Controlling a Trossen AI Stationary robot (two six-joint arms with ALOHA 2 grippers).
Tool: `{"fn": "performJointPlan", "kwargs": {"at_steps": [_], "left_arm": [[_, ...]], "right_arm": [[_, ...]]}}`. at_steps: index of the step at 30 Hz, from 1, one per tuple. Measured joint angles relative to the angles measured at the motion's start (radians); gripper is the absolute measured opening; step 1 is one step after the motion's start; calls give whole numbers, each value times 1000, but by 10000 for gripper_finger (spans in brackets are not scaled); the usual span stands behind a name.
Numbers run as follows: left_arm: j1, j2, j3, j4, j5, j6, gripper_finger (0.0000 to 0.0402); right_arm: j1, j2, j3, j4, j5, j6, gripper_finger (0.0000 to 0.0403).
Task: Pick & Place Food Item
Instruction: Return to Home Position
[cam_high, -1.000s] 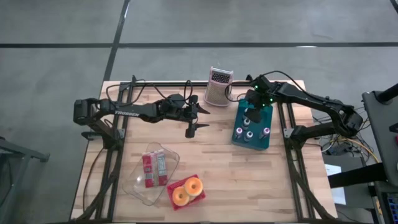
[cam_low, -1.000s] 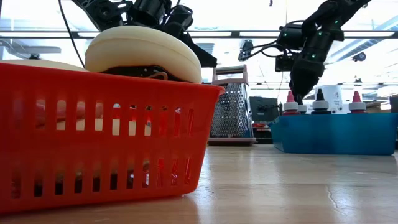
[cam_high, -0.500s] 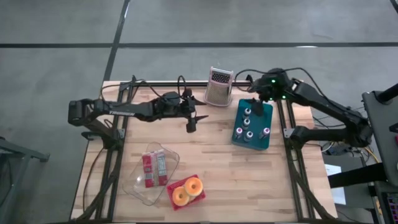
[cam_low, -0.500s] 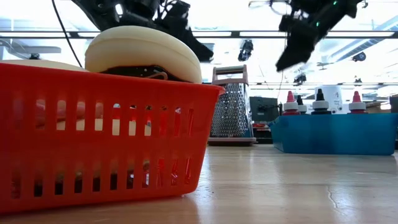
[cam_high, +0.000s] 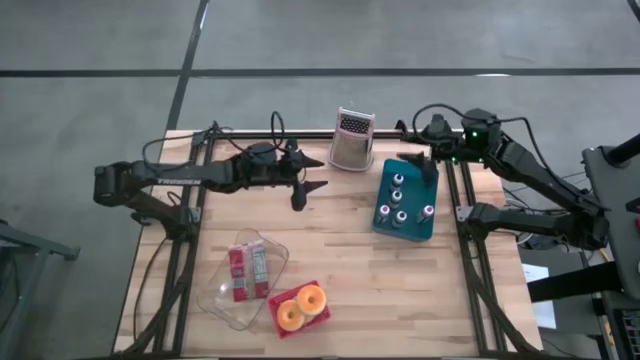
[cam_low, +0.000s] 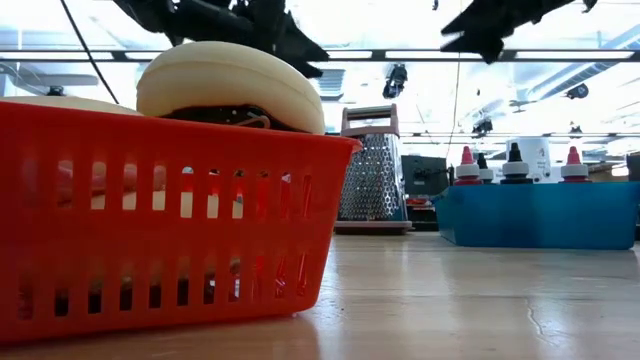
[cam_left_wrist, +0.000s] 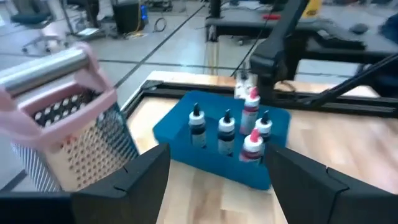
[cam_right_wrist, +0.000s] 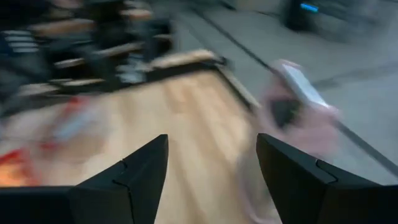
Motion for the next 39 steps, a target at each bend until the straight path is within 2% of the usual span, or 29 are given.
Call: {"fn": "performJointPlan", "kwargs": {"at_steps": [2,4,7,9,12,17,22,28,39], "left_arm": [[0,-35,0,-30,32,4,261],[-2,-80,-1,-72,96,13,261],[-3,-179,-41,-86,203,25,261],[-3,-268,-100,-64,239,34,261],[-5,-419,-223,-11,234,17,261],[-6,-655,-428,79,223,-54,261],[-6,-814,-523,36,223,-97,261],[-19,-924,-558,-100,243,-104,261],[-82,-995,-579,-203,246,-101,261]], "right_arm": [[5,-4,-11,42,-115,-7,242],[18,-11,-24,96,-183,-4,244],[48,-45,-53,167,-180,-15,248],[69,-82,-77,211,-163,-26,249],[94,-148,-105,220,-112,-39,251],[124,-255,-167,211,-102,-30,248],[138,-373,-238,210,-69,-22,244],[138,-525,-336,181,-50,-16,250],[138,-789,-488,112,-51,13,254]]}}
